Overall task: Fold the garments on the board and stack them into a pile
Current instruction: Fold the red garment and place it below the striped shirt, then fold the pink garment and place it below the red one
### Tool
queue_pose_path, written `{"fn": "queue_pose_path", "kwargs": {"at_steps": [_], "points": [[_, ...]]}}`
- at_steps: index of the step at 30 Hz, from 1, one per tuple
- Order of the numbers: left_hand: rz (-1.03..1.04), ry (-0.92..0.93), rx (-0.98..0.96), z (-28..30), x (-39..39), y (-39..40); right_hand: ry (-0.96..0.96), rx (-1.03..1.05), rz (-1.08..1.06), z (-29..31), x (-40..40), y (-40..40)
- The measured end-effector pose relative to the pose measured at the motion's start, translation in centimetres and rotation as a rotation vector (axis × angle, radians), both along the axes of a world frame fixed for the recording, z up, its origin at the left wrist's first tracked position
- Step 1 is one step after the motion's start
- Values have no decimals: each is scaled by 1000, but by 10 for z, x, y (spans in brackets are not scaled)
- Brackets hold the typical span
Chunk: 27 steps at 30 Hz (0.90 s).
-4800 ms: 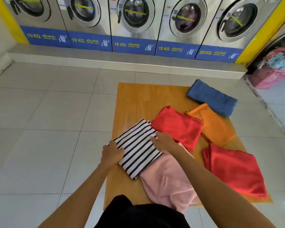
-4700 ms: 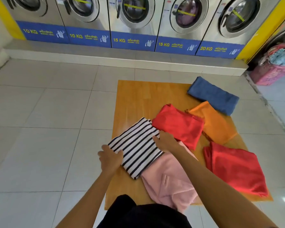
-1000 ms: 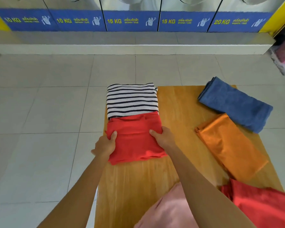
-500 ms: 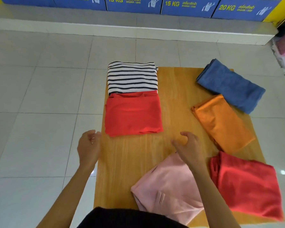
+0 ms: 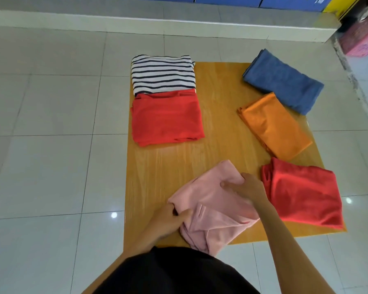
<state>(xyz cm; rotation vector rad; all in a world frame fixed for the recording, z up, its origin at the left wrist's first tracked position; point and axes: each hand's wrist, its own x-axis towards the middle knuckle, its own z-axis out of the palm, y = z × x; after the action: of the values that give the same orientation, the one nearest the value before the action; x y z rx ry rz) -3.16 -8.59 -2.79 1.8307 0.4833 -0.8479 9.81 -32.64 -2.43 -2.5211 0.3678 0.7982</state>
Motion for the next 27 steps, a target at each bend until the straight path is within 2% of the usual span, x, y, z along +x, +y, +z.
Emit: {"fn": "queue_pose_path", "kwargs": {"at_steps": [3,6,13,15,17,20,23,27], "points": [[129,-109,47,0,2,-8,9,56,56,4,1,5],[342,-195,75,5,6,0,-50,128,48,14,2,20],[607,-290,222,18,48,72,-115,466,-125,27,18,84],[654,-288,209,17,69,90,-102,511,-155,25,27,101],[659,-248,188,13,85,101,-73,500,-117,17,33,114],[572,-192,258,0,89,99,-78,394,8,-3,28,121],[534,-274,337,-11,83,92,-130,365,-3,-13,20,124],[552,-285,300,-11,82,91,-164,363,2,-18,14,125]]}}
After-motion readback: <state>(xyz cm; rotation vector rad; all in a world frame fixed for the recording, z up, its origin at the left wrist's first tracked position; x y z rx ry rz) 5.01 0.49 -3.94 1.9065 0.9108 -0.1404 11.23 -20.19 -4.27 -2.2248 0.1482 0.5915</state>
